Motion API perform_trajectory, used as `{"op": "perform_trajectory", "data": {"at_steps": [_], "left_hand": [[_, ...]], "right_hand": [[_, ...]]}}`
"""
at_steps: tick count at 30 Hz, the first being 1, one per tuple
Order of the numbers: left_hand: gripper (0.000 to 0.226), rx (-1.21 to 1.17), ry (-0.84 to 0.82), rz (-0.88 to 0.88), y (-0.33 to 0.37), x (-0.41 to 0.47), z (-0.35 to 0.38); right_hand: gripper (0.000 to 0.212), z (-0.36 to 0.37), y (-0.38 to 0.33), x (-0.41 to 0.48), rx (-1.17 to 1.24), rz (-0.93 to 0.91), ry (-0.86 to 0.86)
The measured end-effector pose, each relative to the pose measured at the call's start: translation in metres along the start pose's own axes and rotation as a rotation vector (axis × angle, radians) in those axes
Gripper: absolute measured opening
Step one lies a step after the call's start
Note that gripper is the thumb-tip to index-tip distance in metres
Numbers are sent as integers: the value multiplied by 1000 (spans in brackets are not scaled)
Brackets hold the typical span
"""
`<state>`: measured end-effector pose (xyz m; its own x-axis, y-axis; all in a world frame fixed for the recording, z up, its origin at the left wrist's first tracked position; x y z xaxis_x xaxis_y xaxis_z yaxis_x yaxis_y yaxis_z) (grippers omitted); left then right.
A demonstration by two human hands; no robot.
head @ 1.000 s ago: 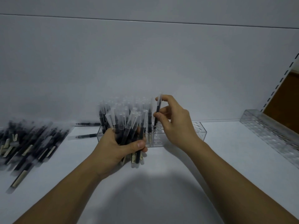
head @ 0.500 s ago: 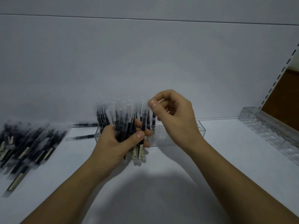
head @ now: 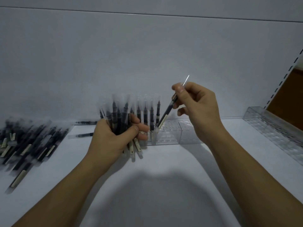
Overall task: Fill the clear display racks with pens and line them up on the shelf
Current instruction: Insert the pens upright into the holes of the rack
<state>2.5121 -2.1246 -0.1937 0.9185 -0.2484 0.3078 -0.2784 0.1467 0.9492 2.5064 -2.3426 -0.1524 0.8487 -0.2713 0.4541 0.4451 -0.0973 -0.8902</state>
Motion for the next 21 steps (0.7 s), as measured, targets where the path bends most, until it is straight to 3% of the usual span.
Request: {"op": "perform_trajectory", "data": {"at_steps": [9,17,21], "left_hand": [[24,35,53,-27,0,1,-2],[25,60,64,-74,-2,3,-4],[49,75,31,-111,-3,3,-3]], "right_hand": [[29,-12,10,5,-159,-117,162],[38,0,15,-1,-335,-224,44],[40,9,19,-1,-465,-293,-16]]}}
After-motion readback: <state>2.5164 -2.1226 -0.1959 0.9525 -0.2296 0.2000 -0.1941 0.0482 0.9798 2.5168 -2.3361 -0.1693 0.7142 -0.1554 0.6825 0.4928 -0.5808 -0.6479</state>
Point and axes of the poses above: each hand's wrist, its own x-axis towards the middle knuckle, its own z-axis out of the palm, y = z × x, the point moved 3 cm from there along x, towards the middle knuckle
